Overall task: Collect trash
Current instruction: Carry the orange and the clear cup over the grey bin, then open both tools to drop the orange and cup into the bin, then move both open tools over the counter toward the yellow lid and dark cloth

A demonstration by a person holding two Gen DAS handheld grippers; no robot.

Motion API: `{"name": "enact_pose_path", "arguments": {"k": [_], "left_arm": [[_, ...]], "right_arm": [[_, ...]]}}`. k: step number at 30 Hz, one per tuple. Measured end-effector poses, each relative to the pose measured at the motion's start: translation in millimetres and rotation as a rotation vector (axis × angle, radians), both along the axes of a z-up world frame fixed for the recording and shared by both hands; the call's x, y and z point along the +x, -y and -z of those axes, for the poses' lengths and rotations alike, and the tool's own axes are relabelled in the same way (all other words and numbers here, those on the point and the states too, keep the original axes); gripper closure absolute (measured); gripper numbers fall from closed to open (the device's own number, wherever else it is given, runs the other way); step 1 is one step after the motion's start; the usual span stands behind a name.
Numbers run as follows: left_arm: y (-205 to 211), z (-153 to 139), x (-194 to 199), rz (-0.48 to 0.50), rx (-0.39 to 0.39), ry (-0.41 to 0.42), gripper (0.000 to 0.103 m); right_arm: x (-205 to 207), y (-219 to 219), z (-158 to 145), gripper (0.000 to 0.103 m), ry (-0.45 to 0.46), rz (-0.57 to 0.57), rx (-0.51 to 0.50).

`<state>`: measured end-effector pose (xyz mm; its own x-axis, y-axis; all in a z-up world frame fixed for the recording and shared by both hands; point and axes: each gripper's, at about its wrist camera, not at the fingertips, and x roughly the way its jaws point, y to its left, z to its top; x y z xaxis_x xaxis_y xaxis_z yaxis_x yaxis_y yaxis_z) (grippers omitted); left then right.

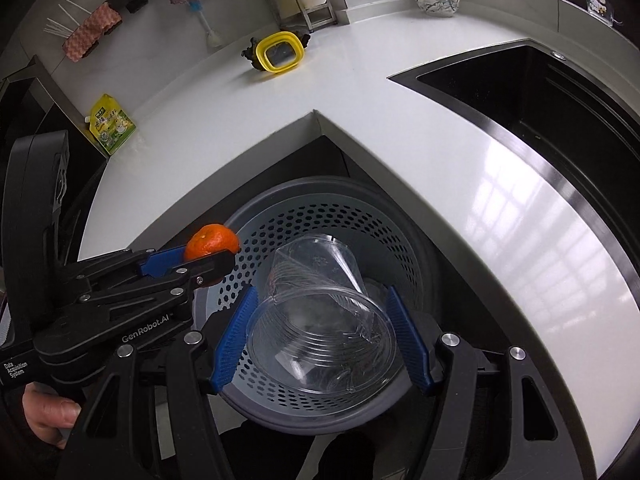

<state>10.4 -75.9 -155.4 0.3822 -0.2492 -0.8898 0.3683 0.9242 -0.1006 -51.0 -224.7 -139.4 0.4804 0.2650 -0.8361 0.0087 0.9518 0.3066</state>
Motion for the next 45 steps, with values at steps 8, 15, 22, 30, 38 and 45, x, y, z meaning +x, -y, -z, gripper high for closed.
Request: {"name": "enact_pose_path", "arguments": {"k": [8, 15, 22, 30, 38, 45], "left_arm": [[-5.7, 8.3, 3.4, -0.02, 0.022, -0.011, 0.068], [-14.9, -0.7, 1.3, -0.069, 0.024, 0.019, 0.042], [-22.8, -11.0, -1.4, -0.098, 0.018, 0.026, 0.041], [-21.6, -25.1, -5.6, -0.101, 0.016, 0.053, 0.038], [-24.8, -32.3, -7.2, -0.115, 0.011, 0.065, 0.038], [-29.7, -44.2, -8.7, -0.123, 0.006, 0.08, 0.036]], "right_arm": [[9.0, 2.4, 16.7, 0.039, -0.043, -0.002, 0.03], [10.7, 9.3, 15.5, 0.038, -0.053, 0.018, 0.032], [5.1, 8.9, 7.0, 0.037, -0.046, 0.015, 0.03], [3.2, 10.6, 4.4, 0.03, -0.068, 0.016, 0.042], [2.9, 10.1, -1.4, 0.03, -0.055, 0.009, 0.029], [-0.9, 11.1, -6.1, 0.03, -0.052, 0.009, 0.036]]}}
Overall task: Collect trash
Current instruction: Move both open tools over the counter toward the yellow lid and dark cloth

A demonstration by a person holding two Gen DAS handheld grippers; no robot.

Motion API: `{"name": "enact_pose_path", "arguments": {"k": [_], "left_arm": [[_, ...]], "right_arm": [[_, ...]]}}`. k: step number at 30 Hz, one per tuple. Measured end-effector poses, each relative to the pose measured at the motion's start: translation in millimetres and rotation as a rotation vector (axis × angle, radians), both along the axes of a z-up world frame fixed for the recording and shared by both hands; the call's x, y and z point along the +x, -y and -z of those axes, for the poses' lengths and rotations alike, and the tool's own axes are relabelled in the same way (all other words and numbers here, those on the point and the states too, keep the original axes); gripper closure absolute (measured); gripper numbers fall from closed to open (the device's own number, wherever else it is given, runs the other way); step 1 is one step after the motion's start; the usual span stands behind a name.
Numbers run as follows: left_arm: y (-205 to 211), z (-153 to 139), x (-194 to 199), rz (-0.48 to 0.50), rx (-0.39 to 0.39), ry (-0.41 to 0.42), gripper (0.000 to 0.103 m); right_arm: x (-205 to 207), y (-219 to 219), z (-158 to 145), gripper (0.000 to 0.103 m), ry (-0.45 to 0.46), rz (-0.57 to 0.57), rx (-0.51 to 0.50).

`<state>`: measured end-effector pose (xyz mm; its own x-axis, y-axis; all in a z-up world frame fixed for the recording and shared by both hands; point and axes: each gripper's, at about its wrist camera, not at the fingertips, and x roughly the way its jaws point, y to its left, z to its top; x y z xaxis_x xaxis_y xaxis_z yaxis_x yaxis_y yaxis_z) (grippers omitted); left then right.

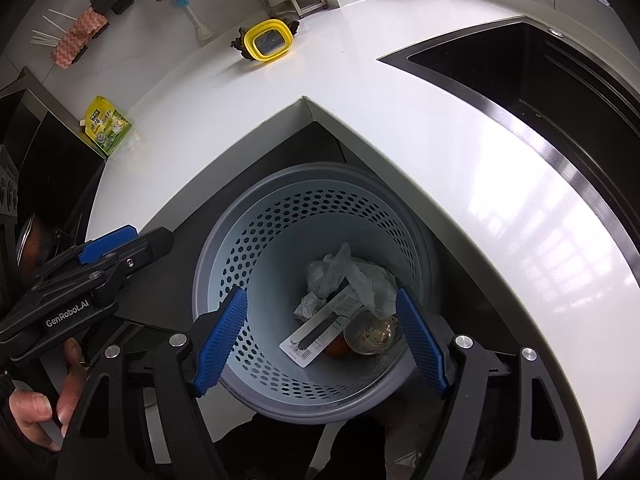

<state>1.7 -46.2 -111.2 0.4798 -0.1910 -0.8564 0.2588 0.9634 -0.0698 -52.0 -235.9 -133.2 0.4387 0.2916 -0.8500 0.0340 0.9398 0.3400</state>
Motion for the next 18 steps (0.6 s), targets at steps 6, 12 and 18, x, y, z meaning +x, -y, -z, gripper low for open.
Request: {"name": "enact_pose_path", "arguments": {"k": [6, 12, 18], "left_arm": [[-7.9, -21.3, -0.5, -0.01, -0.01, 0.04, 0.029], [-19.4, -45.9, 6.0, -0.033, -0.026, 0.084, 0.021], [-27.4, -70.7, 19.8, -0.048, -0.015, 0.137, 0.015]], "right_arm": [[-0.5, -0.7, -13.0, 0.03, 0.027, -0.004, -0.004], [4.7, -2.0, -33.2, 0.029, 0.074, 0.0, -0.027], [17.9, -4.4, -53.3, 0.028, 0.128, 0.015, -0.056]]}}
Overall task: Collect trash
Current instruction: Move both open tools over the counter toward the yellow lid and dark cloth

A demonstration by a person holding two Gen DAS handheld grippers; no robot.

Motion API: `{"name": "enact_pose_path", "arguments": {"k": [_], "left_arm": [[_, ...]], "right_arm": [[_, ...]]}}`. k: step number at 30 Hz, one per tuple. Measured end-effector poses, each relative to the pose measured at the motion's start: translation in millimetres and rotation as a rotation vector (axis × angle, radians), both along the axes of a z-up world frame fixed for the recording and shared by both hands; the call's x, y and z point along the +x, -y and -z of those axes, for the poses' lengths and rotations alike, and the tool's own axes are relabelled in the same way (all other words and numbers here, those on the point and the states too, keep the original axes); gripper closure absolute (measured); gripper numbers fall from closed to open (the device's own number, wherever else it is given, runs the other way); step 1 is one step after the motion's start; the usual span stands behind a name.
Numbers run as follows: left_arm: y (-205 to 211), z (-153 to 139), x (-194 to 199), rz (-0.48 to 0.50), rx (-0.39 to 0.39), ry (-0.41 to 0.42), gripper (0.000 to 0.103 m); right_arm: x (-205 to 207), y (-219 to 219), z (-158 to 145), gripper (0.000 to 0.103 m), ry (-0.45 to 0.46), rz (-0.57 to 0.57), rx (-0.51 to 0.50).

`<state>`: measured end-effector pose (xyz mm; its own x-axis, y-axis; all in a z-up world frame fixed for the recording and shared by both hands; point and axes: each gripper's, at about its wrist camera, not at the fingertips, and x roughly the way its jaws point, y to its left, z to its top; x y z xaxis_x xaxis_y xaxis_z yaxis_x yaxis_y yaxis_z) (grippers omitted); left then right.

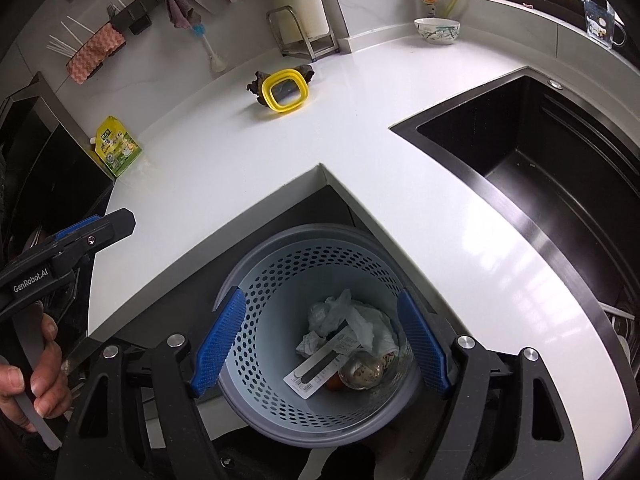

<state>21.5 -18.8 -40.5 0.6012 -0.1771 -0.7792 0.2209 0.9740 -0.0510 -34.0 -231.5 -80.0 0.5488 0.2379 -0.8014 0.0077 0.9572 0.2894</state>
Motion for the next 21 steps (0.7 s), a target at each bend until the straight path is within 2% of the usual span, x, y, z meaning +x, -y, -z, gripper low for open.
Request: {"name": "enact_pose_path", "arguments": {"k": [13, 21], "left_arm": [[-22.7, -27.1, 39.8, -0.032, 0.022, 0.059, 0.007], [-40.8, -28.7, 71.1, -0.033, 0.011, 0.058, 0.007]], "right_arm": [[35.8, -19.3, -27.8, 0.026, 0.061, 0.007, -0.028], [58.7, -33.5, -24.9, 0.026, 0.033, 0.017, -0.051]]}}
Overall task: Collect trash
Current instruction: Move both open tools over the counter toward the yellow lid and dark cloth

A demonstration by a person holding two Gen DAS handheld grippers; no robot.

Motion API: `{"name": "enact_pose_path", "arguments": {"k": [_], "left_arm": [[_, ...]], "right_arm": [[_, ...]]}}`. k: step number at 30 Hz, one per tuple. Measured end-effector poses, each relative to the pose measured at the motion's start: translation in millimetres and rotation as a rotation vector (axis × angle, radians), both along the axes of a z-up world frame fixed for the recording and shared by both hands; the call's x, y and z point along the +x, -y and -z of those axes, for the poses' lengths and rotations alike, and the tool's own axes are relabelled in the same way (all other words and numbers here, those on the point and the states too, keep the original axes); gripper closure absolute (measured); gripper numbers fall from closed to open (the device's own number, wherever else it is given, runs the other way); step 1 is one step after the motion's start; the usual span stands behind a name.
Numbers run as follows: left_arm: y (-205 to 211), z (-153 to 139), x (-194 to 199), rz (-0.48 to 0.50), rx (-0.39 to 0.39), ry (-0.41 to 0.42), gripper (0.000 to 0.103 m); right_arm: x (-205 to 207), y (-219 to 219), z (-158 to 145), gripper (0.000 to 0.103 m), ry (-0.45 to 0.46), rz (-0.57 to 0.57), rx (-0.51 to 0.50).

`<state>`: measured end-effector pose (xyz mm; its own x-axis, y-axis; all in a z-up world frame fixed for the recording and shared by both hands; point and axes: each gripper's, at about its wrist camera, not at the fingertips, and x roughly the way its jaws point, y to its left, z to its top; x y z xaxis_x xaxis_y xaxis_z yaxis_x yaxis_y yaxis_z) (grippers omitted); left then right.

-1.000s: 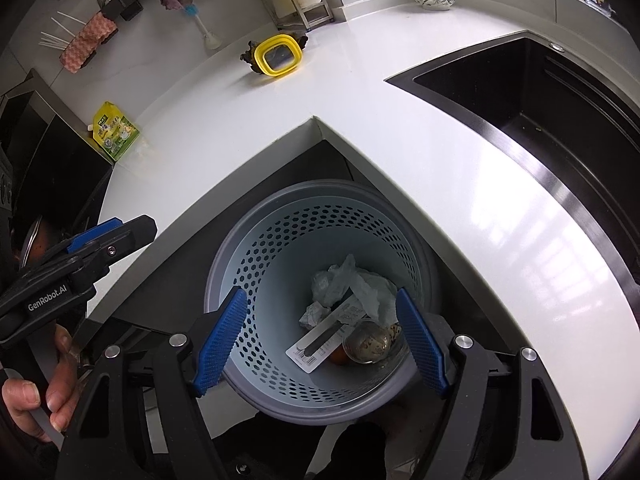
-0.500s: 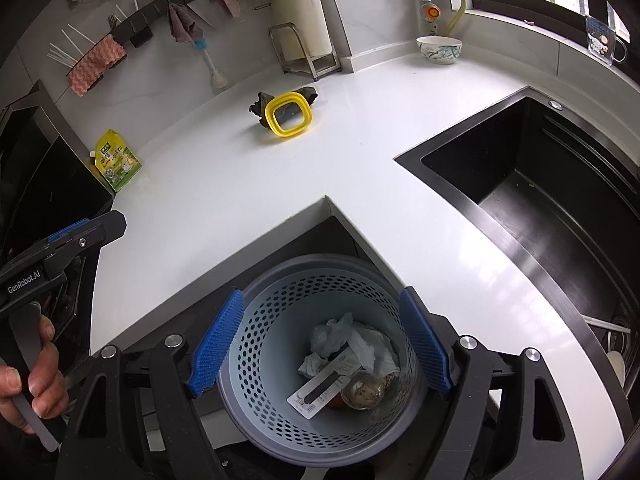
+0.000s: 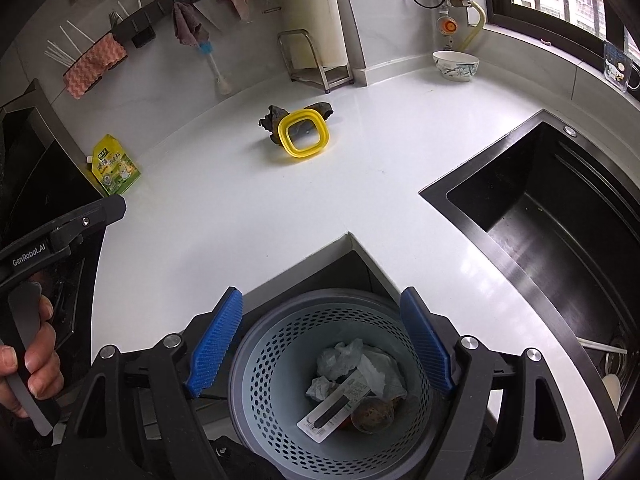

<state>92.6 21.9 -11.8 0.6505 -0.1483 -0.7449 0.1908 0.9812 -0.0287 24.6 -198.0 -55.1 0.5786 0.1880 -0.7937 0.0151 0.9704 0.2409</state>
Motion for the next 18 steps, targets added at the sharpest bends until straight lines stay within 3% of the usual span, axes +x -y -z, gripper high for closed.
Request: {"name": "enact_pose_path", "arguments": {"k": [8, 18], "left_arm": [[-7.0, 9.4, 43.3, 0.041, -0.03, -0.028, 0.007], [-7.8, 10.2, 94.4, 0.121, -0.006, -0.023, 0.007]], "right_arm": [[26.0, -9.9, -2.4, 0.026, -0.023, 0.039, -0.04], [69.2, -25.5, -10.6, 0.026, 0.007, 0.092, -0.034]]}}
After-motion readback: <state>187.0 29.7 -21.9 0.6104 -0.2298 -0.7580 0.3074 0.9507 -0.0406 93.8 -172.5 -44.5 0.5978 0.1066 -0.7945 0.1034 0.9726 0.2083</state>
